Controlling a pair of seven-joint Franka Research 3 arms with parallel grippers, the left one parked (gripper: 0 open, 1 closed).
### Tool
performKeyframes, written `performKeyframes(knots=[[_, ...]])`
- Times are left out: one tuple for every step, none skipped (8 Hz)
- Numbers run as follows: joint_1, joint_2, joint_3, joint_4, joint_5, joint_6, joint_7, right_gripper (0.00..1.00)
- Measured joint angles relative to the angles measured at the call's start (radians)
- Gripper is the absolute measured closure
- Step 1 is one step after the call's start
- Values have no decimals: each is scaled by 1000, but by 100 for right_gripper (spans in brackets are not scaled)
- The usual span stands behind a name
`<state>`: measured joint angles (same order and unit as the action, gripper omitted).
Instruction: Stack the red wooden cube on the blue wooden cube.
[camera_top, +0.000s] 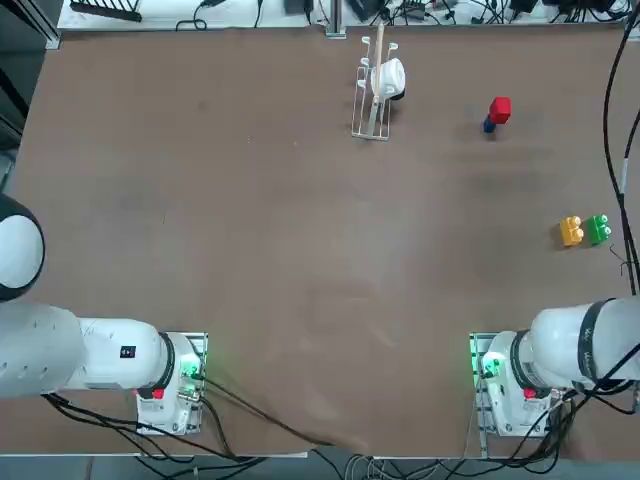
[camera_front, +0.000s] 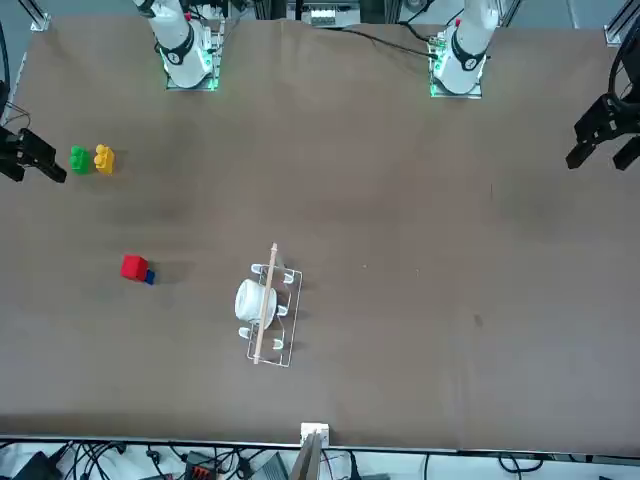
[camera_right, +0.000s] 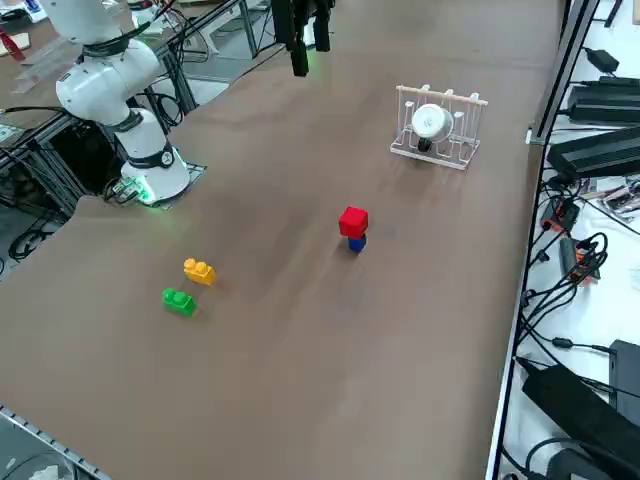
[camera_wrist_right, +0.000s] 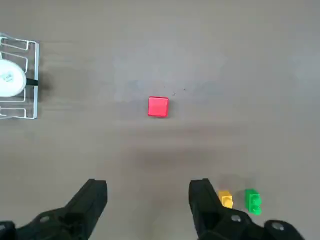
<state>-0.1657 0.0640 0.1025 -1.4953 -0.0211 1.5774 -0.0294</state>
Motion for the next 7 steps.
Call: performKeyframes(knots=[[0, 4, 0, 3, 0, 0, 11, 0], [0, 6, 0, 4, 0, 0, 14, 0], [0, 7, 0, 4, 0, 0, 14, 0], [1, 7, 1, 4, 0, 0, 15, 0], [9, 7, 2, 4, 0, 0, 21, 0], [29, 5, 2, 3, 0, -1, 61, 0], [45, 4, 2, 0, 0, -3, 108, 0]])
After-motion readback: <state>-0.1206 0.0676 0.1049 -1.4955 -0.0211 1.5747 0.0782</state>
